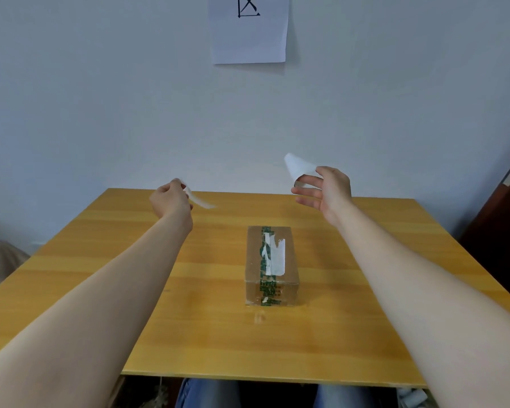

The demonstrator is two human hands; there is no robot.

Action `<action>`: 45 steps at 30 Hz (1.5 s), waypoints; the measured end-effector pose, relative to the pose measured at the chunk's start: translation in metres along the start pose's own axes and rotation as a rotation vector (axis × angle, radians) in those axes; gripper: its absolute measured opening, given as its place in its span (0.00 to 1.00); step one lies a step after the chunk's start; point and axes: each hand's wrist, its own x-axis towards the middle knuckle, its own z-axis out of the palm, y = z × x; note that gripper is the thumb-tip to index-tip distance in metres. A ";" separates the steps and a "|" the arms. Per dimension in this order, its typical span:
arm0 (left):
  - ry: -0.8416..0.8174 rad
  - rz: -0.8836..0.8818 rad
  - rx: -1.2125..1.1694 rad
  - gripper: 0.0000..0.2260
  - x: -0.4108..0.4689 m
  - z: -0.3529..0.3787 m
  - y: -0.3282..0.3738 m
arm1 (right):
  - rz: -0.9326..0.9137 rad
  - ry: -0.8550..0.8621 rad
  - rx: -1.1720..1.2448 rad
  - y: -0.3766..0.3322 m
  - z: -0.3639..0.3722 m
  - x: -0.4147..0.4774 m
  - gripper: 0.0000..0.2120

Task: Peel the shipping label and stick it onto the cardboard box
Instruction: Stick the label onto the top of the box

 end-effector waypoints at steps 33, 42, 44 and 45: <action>-0.805 0.494 0.577 0.20 -0.075 0.061 -0.030 | 0.113 -0.220 -0.290 0.001 0.020 -0.020 0.18; -0.795 0.474 0.521 0.23 -0.073 0.060 -0.029 | 0.048 -0.365 -0.522 0.001 0.020 -0.032 0.23; -0.748 0.475 0.495 0.16 -0.072 0.060 -0.029 | 0.033 -0.368 -0.565 0.001 0.021 -0.032 0.21; -0.721 0.459 0.473 0.14 -0.072 0.060 -0.028 | 0.035 -0.369 -0.576 0.001 0.021 -0.032 0.21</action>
